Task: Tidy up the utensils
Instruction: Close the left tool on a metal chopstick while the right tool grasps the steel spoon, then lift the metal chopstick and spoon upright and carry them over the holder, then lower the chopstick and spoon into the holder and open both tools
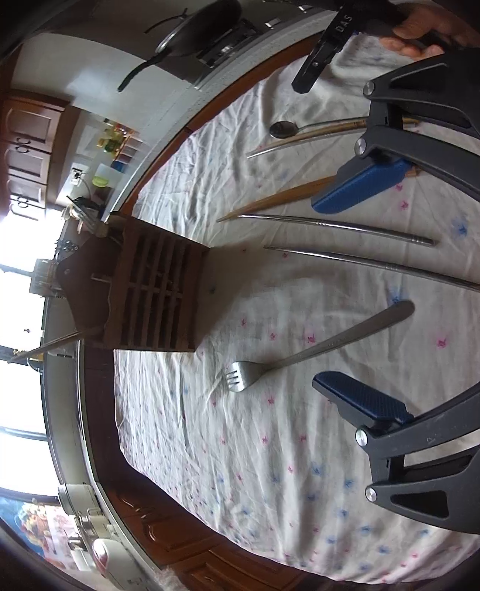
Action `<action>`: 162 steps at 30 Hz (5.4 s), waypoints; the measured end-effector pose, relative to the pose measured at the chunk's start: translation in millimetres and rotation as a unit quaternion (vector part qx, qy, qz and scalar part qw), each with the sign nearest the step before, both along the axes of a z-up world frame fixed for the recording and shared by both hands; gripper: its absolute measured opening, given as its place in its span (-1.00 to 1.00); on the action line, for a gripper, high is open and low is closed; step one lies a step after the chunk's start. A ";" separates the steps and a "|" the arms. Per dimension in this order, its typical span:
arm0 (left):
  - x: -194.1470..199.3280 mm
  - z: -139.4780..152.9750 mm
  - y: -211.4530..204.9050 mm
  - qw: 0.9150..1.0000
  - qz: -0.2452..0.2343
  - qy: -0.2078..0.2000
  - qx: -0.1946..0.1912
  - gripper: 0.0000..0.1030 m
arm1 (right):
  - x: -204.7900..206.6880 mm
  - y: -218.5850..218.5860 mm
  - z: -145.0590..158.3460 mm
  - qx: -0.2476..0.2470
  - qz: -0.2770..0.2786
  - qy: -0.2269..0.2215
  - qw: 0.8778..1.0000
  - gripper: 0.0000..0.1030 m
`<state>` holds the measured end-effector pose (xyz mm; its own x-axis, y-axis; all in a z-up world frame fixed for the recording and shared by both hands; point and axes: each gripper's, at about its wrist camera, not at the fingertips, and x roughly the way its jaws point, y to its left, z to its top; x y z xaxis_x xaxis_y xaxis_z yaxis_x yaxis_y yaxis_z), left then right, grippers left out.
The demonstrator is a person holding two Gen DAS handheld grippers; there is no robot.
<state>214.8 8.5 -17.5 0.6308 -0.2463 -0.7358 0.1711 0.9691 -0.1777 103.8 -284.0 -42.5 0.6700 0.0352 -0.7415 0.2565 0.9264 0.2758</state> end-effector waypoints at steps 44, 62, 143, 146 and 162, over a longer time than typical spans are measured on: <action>88.5 -26.9 -58.7 0.987 -0.133 0.065 0.059 -0.94 | 32.2 -18.2 -1.5 0.007 0.007 0.004 1.000 -0.96; 60.8 -8.4 -42.5 0.986 -0.129 0.063 0.083 -1.00 | 13.4 -5.0 35.5 -0.003 0.017 -0.037 0.999 -0.95; 24.9 140.7 71.3 0.975 0.003 -0.207 -0.077 -0.94 | 131.3 54.6 154.9 -0.115 0.065 -0.222 0.966 -0.95; 43.2 149.3 71.2 0.971 0.007 -0.227 -0.075 -0.94 | 150.9 57.0 165.0 -0.133 0.060 -0.241 0.960 -0.96; 138.7 115.7 30.8 0.957 0.040 -0.284 -0.049 -0.94 | 215.2 84.2 141.5 -0.226 0.053 -0.287 0.929 -0.96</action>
